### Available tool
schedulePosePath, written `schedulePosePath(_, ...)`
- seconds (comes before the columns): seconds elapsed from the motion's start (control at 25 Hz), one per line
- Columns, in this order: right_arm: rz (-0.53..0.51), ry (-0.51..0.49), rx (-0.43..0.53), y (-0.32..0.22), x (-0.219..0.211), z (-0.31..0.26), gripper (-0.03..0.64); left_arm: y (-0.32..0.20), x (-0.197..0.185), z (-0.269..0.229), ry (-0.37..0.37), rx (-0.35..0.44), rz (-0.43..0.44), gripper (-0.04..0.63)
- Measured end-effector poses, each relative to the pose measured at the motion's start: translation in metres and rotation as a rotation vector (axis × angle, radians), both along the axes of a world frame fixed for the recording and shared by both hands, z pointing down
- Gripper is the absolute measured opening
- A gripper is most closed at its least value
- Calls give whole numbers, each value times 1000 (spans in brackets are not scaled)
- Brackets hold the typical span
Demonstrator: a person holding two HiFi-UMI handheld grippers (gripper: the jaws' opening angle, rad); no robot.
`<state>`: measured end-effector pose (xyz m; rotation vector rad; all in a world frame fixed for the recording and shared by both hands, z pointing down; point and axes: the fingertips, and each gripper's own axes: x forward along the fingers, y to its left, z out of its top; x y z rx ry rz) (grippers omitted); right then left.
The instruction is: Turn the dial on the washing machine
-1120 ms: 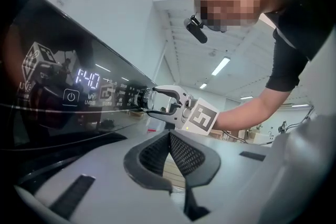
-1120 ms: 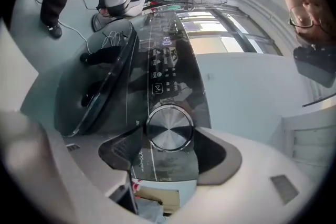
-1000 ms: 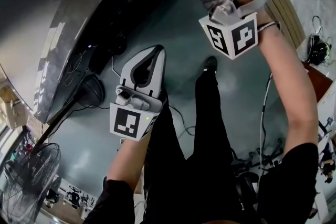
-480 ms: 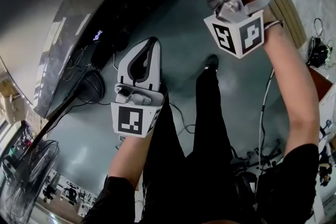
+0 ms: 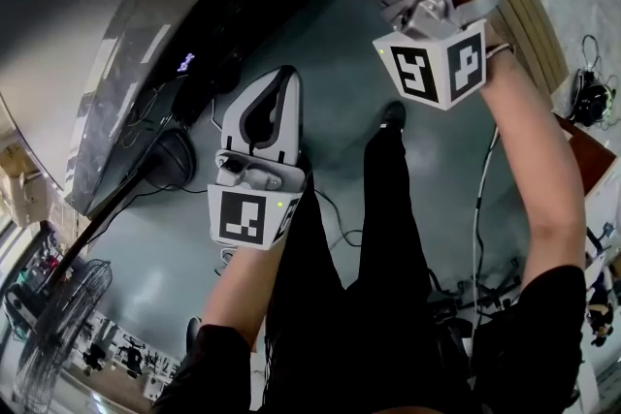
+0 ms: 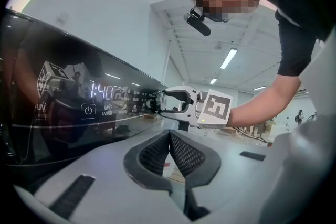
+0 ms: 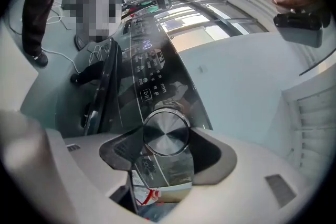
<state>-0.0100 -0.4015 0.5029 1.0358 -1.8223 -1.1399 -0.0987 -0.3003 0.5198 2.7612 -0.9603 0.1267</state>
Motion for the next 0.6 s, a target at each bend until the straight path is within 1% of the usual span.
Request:
schedulePosePath(0.28, 48, -178, -62, -1, 2, -2, 284, -4, 1, -4, 4, 0, -6, 15)
schedulePosePath(0.6, 78, -299, -108, -1, 4, -4, 284, -4, 1, -2, 6, -10, -6, 15)
